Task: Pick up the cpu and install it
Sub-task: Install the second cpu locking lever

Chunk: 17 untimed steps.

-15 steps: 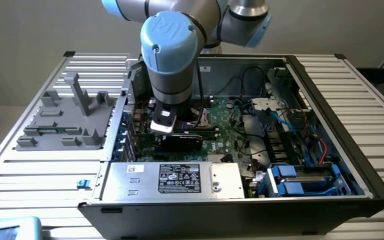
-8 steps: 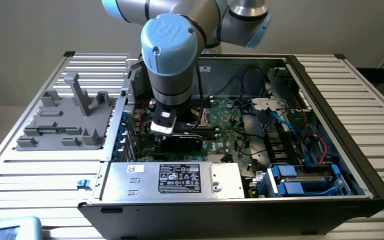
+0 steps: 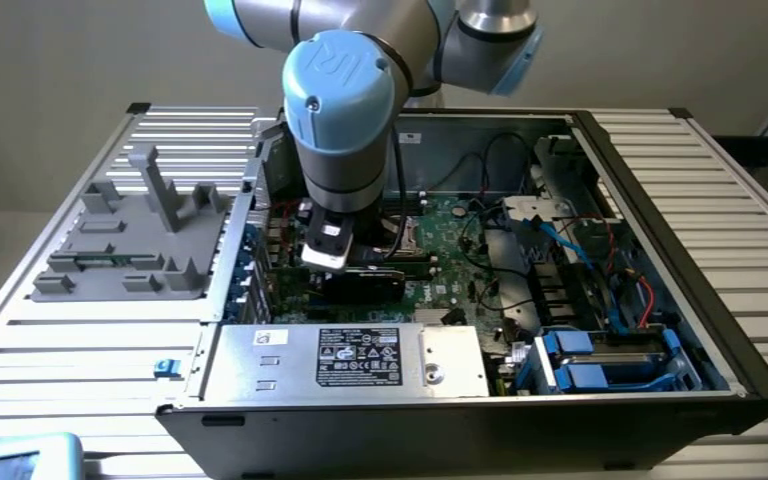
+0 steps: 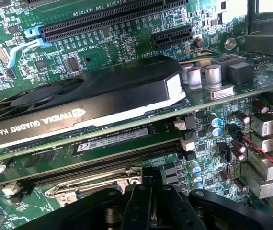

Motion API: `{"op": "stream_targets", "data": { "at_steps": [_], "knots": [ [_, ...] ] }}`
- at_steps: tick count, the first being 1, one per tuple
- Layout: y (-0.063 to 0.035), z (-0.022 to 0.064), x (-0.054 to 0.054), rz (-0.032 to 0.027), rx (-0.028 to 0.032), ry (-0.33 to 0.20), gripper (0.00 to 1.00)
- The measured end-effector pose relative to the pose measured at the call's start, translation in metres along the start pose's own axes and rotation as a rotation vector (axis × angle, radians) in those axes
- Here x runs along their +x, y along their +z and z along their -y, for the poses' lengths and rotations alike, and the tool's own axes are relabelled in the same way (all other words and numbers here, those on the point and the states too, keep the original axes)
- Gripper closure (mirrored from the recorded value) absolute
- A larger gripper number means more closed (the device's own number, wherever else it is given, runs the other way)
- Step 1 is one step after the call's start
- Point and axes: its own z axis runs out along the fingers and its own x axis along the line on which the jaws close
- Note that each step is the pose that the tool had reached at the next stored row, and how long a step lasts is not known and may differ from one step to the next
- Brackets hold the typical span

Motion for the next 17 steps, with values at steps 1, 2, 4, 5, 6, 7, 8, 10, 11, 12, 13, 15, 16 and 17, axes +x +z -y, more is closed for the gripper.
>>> {"op": "stream_targets", "data": {
  "at_steps": [1, 2, 4, 5, 6, 7, 8, 10, 11, 12, 13, 15, 16, 17],
  "knots": [
    [0.0004, -0.0001, 0.0, 0.0, -0.0002, 0.0, 0.89],
    [0.0008, -0.0002, 0.0, -0.0001, -0.0003, 0.0, 0.89],
    [0.0017, -0.0004, 0.0001, -0.0003, -0.0008, 0.0, 0.89],
    [0.0021, -0.0005, 0.0001, -0.0003, -0.0011, 0.0, 0.89],
    [0.0026, -0.0004, 0.0001, -0.0004, -0.0014, 0.0, 0.89],
    [0.0032, -0.0002, 0.0, -0.0005, -0.0016, 0.0, 0.89],
    [0.0036, -0.0001, 0.0, -0.0005, -0.0017, 0.0, 0.89],
    [0.0039, -0.0002, 0.0, -0.0005, -0.0018, 0.0, 0.89],
    [0.004, -0.0002, 0.0, -0.0005, -0.0019, 0.0, 0.89],
    [0.0041, -0.0002, 0.0, -0.0005, -0.0017, 0.0, 0.89],
    [0.0042, -0.0003, 0.0, -0.0005, -0.0016, 0.0, 0.89],
    [0.0045, -0.0004, 0.0001, -0.0005, -0.0016, 0.0, 0.89],
    [0.0047, -0.0004, 0.0001, -0.0005, -0.0014, 0.0, 0.89],
    [0.0052, -0.0006, 0.0001, -0.0006, -0.0012, 0.0, 0.89]
  ]
}}
